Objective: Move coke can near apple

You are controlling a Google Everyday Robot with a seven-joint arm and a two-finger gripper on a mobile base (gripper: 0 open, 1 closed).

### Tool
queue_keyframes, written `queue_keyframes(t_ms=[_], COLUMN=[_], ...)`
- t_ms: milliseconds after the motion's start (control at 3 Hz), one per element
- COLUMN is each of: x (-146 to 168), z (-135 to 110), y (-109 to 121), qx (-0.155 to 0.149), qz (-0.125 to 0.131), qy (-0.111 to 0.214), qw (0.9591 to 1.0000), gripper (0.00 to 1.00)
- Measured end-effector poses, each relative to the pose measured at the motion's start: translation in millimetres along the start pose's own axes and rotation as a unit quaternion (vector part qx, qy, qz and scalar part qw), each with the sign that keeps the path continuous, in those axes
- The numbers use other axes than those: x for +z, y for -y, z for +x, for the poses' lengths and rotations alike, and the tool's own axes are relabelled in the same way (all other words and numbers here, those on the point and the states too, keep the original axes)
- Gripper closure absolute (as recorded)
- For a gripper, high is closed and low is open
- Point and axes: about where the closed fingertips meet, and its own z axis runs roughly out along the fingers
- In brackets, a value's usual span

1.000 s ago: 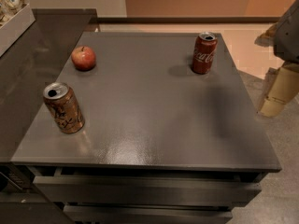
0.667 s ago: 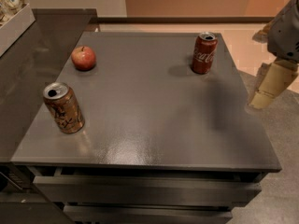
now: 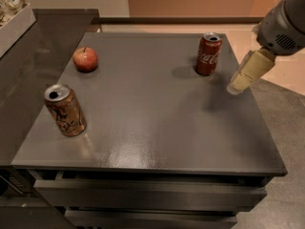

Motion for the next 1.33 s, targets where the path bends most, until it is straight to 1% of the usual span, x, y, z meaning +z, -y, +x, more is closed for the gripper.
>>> queue_keyframes(t_ms=[333,667,1000,1333], x=[21.3,40.4,62.2,85.4], z=[-6.2,-8.5,-10.4,-13.1], y=[32.0,62.1,86.4,100.9], qx=[0.051,0.097,0.137,0.166], qz=[0.032,0.056,0.064,0.059], qy=[0.025,0.047,0.069,0.086], qw=[0.9979,0.9926,0.9861,0.9806], gripper=[0.0,0.0,0.0,0.0])
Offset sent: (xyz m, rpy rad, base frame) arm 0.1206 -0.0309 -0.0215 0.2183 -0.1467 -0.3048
